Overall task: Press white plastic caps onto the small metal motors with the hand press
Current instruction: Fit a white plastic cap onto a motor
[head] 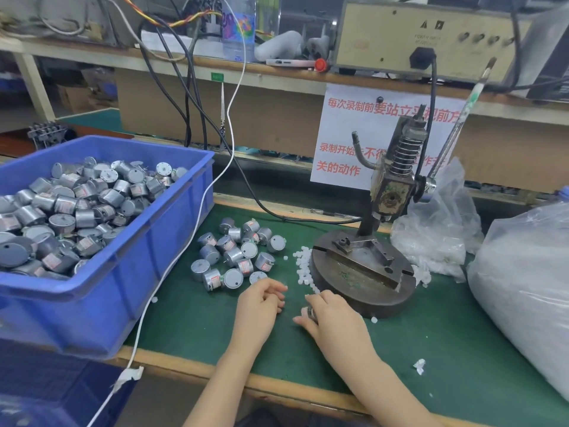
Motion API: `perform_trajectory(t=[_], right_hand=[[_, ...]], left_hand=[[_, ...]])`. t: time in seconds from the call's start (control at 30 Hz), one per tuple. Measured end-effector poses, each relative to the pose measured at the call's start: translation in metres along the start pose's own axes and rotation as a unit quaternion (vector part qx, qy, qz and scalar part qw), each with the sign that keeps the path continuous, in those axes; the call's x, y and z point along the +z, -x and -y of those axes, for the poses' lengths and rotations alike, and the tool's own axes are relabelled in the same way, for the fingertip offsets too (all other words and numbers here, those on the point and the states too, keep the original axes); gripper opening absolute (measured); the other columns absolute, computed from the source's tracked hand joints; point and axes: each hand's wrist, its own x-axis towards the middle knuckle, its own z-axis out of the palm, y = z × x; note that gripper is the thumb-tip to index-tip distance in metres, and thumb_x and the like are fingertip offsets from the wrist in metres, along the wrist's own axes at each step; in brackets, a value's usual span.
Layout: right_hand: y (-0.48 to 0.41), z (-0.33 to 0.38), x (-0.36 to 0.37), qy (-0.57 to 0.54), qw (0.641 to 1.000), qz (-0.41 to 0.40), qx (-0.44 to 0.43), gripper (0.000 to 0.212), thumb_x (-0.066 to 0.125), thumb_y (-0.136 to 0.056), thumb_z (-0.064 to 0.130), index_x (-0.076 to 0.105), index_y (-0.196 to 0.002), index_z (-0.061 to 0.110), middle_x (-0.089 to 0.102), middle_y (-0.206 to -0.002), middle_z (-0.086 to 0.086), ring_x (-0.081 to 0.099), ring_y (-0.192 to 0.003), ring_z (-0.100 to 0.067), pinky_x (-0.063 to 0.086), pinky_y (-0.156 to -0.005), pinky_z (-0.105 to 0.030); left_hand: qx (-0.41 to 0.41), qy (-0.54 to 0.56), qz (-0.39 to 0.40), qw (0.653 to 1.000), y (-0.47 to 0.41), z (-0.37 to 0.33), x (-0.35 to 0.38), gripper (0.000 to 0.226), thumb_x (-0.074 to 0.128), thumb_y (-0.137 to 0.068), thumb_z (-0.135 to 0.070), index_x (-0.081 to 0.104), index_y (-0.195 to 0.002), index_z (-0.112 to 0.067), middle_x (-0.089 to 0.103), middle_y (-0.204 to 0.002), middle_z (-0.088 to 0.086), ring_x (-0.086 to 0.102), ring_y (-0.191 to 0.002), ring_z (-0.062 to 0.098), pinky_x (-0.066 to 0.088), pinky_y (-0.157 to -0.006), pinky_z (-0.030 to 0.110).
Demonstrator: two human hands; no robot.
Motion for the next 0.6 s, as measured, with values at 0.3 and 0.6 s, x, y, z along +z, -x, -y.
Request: perform_trajectory(t=[0.3, 0.6], right_hand=[[0.0, -0.005, -0.033, 0.05, 0.99, 0.13, -0.021, 0.043, 0.062, -0.085, 0.037, 0.048, -0.118, 0.012, 0.048, -0.12, -0.006, 0.047, -0.114, -0.023, 0.037, -0.082, -0.03], [-0.02, -0.04, -0.057, -0.146, 0.983, -0.085, 0.077, 0.04, 0.07, -0.079, 0.038, 0.062, -0.113, 0.018, 0.055, -0.112, -0.001, 0.05, -0.108, -0.021, 0.039, -0.092, -0.032]], left_hand=[[-0.008, 0.003, -0.003, 1.0, 0.0, 0.001, 0.001, 0.045, 0.033, -0.075, 0.016, 0.062, -0.072, -0.018, 0.058, -0.069, 0.003, 0.053, -0.058, 0.007, 0.044, -0.054, 0.011], [-0.012, 0.004, -0.004, 1.0, 0.001, 0.001, 0.001, 0.043, 0.034, -0.077, 0.015, 0.061, -0.071, -0.018, 0.058, -0.069, 0.002, 0.053, -0.058, 0.006, 0.043, -0.055, 0.01]])
